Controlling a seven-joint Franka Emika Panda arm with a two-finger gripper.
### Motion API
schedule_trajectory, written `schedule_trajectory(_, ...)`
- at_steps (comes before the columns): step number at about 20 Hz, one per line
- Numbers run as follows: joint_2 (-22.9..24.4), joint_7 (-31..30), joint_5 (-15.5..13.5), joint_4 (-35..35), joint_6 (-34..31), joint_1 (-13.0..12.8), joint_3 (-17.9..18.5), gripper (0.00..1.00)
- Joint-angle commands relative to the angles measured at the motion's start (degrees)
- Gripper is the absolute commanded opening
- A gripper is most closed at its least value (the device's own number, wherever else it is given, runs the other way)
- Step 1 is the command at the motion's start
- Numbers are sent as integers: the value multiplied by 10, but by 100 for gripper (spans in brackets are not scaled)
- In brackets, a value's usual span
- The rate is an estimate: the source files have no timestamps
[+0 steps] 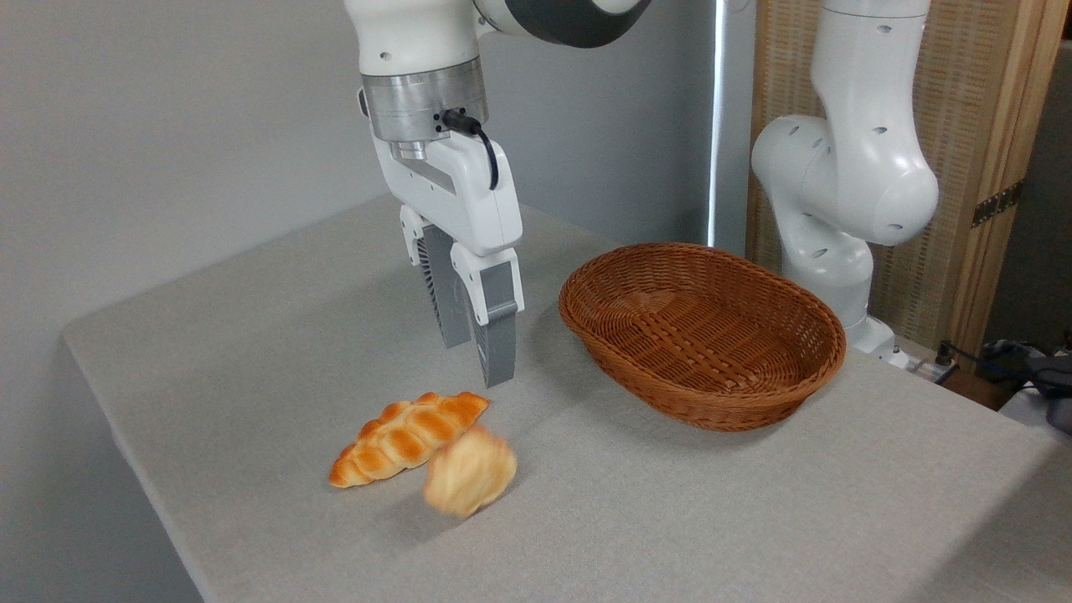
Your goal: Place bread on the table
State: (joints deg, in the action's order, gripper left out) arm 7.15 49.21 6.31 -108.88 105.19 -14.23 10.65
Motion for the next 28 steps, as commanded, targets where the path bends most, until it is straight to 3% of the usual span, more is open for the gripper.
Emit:
schedule_trajectory(1,-2,-6,-9,7,-5,-2,2,100)
schedule_trajectory(7,-2,-13,-10,22,-5,-2,3,100)
schedule_trajectory(9,-2,-54,-15,32,-7,-2,1,100)
schedule_trajectory(12,-7,-127,-62,69,-37,-1,-1,100)
schedule_trajectory(15,-38,-133,-97,139,-123,0,-2,100)
schedule_trajectory(18,-57,-161,-122,175,-139,19,-32,100)
schedule_trajectory(21,-67,-186,-118,177,-140,33,-69,100)
schedule_trajectory(28,-68,-179,-118,177,-141,47,-76,100)
